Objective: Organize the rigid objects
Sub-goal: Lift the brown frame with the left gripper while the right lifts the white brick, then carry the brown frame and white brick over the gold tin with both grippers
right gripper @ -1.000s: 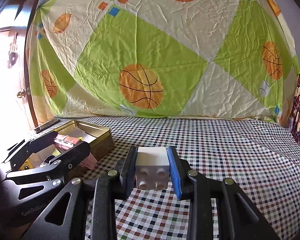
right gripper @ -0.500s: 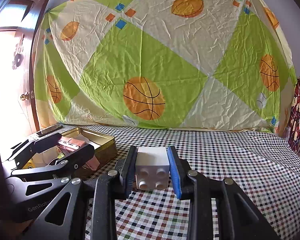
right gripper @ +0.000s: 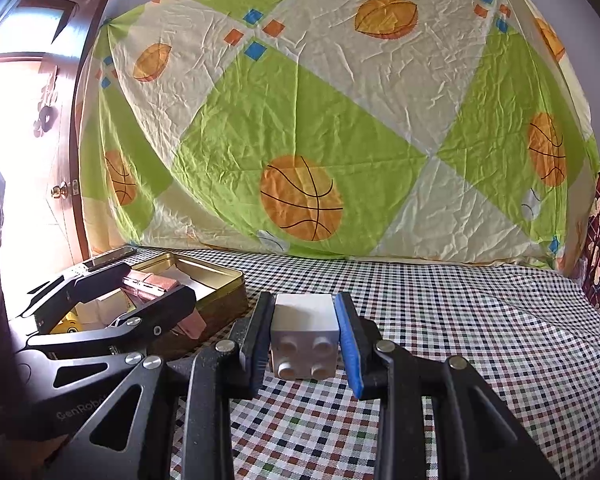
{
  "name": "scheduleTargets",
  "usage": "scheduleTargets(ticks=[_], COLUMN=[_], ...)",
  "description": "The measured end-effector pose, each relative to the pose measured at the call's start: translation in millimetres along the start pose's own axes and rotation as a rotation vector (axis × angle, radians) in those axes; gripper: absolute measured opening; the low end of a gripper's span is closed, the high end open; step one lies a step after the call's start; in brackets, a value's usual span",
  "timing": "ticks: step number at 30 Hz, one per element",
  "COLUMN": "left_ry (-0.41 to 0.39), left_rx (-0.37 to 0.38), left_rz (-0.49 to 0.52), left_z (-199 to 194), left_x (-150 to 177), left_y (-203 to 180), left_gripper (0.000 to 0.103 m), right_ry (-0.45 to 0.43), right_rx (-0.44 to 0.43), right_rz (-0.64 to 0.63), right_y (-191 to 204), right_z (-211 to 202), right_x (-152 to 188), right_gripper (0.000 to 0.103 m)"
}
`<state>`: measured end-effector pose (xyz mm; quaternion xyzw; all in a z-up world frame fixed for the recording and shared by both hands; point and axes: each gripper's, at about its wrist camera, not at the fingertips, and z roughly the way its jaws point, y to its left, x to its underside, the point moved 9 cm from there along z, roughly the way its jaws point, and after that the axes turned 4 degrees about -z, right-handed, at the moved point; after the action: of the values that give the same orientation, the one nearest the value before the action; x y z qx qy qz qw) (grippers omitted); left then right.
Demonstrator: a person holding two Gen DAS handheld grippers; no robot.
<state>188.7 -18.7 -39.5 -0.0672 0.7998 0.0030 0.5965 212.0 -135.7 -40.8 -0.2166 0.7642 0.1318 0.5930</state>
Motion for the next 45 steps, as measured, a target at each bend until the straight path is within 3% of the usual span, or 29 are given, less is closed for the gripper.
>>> scheduleTargets(ticks=[23, 45], left_ry=[-0.030, -0.090], left_rx=[-0.002, 0.002], left_rz=[-0.038, -0.081], left_z=[-19.9, -43.0], left_x=[0.3, -4.1], left_y=[17.2, 38.6], left_gripper=[0.077, 0.077], right_ry=[-0.015, -0.037], right_rx=[-0.013, -0.052], right_rz=[-0.004, -0.034], right_y=[6.4, 44.4], right_z=[-1.0, 4.2], right_x=[-1.4, -6.9], right_gripper=[0.034, 0.034])
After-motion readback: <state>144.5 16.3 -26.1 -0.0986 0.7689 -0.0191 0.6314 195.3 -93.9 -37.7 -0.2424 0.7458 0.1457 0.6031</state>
